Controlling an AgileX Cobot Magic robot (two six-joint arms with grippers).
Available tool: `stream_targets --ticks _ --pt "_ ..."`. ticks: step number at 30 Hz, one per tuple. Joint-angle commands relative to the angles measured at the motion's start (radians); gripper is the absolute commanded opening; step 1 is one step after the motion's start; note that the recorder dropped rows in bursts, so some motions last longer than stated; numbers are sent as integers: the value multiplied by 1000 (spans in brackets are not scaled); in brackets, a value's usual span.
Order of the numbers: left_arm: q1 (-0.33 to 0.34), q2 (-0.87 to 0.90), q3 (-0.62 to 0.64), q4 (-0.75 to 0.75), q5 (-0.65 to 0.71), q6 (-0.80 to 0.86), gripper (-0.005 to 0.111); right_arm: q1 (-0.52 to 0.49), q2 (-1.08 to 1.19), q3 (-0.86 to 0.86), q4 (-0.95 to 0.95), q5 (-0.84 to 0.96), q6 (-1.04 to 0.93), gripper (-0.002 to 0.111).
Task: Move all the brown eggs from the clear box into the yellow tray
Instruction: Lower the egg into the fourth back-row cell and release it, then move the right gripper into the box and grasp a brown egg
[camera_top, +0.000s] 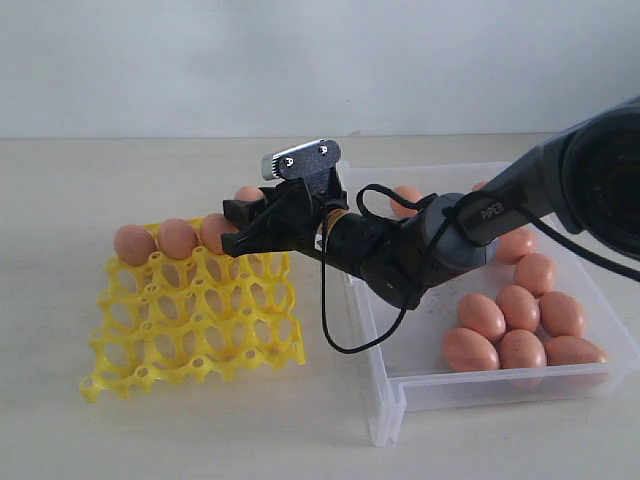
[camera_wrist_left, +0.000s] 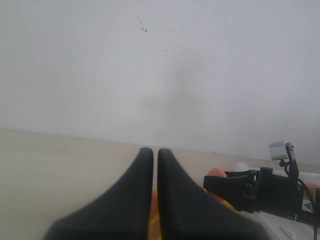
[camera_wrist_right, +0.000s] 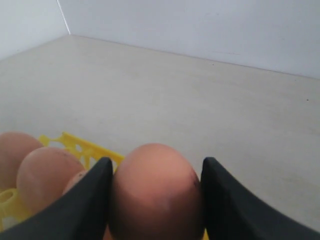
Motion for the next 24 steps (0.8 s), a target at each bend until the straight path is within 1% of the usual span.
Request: stream_targets --ticks 1,9,13,15,16,17,18,19,20,21,24 --pt "-6 -3 -3 -9 -16 -7 4 -2 0 -1 8 22 9 53" --pt "-6 -3 -3 -9 -16 -7 4 -2 -2 -1 12 23 9 54" --pt "-6 -3 -3 -9 -16 -7 4 -2 -93 -1 42 40 -15 54" --pt "-6 -3 -3 -9 -16 -7 4 -2 -186 -1 42 132 -37 53" --pt "-6 -3 -3 -9 -16 -7 4 -2 -252 -1 42 256 -82 47" --pt "-6 -3 -3 -9 -16 -7 4 -2 -323 -1 42 384 -162 31" --pt "-6 -3 -3 -9 -16 -7 4 -2 -361 -1 42 486 -226 19" --pt "-6 -3 -3 -9 -16 -7 4 -2 -428 -1 42 640 -312 0" --pt "-6 -3 -3 -9 -16 -7 4 -9 -470 -1 45 717 -364 0" --pt "-6 -3 -3 -9 -16 -7 4 -26 -519 -1 45 841 -378 0" --pt "-6 -3 -3 -9 -16 -7 4 -114 -606 -1 34 1098 -349 0"
